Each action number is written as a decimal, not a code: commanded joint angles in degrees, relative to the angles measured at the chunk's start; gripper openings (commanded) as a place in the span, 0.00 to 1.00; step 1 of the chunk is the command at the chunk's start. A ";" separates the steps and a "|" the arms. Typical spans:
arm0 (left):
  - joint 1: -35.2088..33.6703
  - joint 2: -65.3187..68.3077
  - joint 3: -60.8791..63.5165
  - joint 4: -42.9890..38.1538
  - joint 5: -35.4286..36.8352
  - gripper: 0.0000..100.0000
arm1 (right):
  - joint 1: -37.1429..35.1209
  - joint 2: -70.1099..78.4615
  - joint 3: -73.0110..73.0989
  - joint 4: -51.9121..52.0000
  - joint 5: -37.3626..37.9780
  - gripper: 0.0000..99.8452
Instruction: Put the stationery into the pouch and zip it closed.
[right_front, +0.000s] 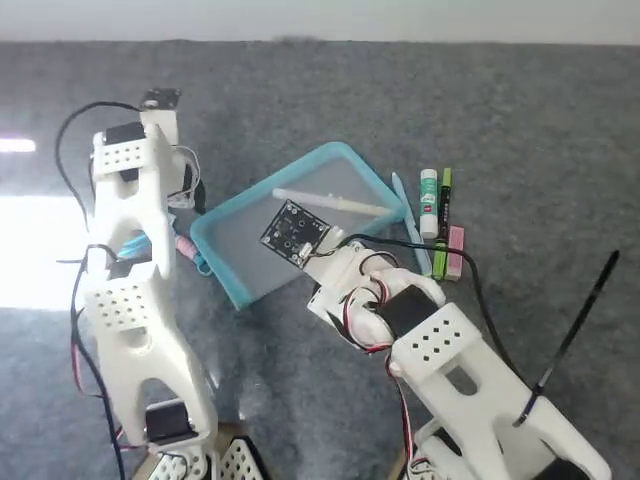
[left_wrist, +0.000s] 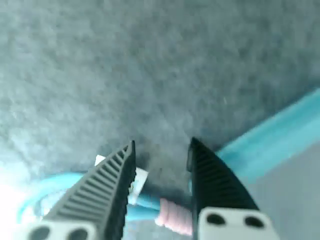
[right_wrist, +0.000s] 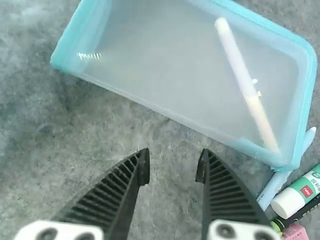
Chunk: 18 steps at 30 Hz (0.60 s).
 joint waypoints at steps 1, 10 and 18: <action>-0.09 -4.04 -3.21 9.23 -6.86 0.14 | -0.13 0.57 0.18 -0.31 0.79 0.17; 0.00 -17.85 3.74 17.76 -23.12 0.14 | 0.04 -0.13 5.19 3.56 7.74 0.17; -2.46 -46.15 20.97 13.98 -26.46 0.14 | -0.04 -0.22 2.29 7.96 7.47 0.17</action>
